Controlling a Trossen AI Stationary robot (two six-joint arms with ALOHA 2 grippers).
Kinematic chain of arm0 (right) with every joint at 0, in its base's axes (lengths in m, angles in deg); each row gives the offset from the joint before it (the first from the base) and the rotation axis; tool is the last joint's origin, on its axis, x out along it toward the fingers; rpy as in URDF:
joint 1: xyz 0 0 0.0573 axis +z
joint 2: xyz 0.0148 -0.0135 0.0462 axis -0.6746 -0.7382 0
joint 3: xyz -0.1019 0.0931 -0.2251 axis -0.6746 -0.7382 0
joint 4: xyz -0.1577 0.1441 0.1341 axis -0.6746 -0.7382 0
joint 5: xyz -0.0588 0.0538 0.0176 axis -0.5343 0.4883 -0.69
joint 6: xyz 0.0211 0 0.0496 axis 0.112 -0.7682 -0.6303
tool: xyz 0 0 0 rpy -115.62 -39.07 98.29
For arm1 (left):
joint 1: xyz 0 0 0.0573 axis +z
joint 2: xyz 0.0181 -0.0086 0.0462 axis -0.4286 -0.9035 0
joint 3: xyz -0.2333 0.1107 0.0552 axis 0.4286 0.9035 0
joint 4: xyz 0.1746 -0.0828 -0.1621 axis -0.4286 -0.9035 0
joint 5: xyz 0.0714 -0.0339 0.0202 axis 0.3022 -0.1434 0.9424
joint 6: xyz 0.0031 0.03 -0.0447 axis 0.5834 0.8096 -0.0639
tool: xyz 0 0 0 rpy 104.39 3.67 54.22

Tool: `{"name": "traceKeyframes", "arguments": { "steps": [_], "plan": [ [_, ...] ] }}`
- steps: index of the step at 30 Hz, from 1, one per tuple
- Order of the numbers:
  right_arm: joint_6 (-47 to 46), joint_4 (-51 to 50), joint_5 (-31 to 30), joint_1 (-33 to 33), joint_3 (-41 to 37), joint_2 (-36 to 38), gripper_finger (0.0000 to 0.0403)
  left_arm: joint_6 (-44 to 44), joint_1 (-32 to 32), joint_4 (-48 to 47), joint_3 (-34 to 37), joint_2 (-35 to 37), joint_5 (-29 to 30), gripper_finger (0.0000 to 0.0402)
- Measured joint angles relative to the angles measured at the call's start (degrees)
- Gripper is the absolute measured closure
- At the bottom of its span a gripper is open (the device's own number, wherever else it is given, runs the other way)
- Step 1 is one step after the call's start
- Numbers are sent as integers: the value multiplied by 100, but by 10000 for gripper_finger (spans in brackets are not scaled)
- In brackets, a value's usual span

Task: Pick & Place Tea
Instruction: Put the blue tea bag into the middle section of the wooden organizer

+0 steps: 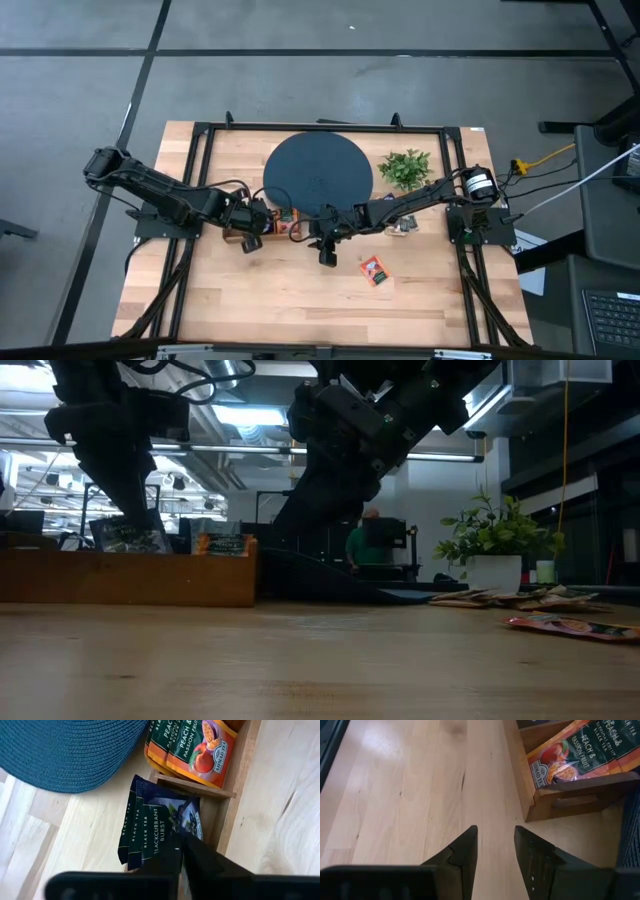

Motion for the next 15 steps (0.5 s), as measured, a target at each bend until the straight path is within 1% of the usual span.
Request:
{"name": "traceKeyframes", "arguments": {
  "steps": [5, 11, 15],
  "plan": [
    [6, 4, 0, 0, 0, 0, 272, 291, 0, 1, 0, 0, -6, 399],
    [11, 6, 0, 0, 0, 0, 272, 1109, 9, -5, -15, 0, -91, 400],
    [13, 9, 0, 0, 0, 0, 272, 1466, 91, -17, -180, 0, -166, 399]
  ]
}}
